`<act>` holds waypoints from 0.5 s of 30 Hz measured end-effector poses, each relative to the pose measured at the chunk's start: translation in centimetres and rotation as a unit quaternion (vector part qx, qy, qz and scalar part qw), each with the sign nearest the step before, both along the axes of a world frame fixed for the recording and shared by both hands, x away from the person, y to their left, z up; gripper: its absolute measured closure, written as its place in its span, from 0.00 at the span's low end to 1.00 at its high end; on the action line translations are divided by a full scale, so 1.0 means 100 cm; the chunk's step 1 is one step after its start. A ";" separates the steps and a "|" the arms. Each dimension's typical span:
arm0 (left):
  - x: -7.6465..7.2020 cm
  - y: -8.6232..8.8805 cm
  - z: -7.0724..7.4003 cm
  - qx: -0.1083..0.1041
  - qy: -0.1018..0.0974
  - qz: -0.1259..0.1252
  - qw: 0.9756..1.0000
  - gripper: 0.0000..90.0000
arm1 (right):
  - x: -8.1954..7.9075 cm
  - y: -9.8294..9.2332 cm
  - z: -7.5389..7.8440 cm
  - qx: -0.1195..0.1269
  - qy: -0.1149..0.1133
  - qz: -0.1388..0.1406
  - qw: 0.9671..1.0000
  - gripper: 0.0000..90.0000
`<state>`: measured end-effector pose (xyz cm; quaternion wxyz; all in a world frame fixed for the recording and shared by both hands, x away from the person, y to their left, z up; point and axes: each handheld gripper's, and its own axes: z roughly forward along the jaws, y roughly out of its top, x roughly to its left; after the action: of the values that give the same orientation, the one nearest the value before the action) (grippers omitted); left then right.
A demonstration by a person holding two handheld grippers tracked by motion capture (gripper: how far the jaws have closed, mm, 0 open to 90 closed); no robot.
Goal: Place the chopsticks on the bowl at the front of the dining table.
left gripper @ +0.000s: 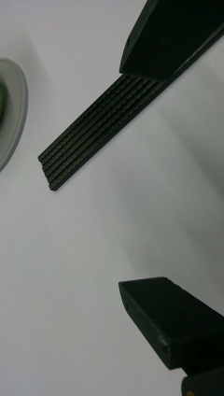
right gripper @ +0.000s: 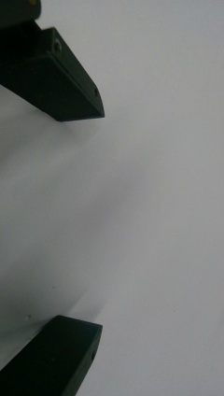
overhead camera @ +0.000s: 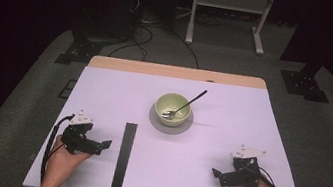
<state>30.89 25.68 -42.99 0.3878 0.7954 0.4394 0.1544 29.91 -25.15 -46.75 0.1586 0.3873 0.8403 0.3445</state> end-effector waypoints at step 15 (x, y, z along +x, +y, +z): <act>-0.001 -0.017 -0.004 0.001 0.013 -0.021 1.000 0.00 | 0.000 0.000 0.000 0.000 0.000 0.000 1.000 0.00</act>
<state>30.79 23.97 -43.35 0.3841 0.8068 0.4274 0.1369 29.90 -25.15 -46.75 0.1587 0.3874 0.8402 0.3445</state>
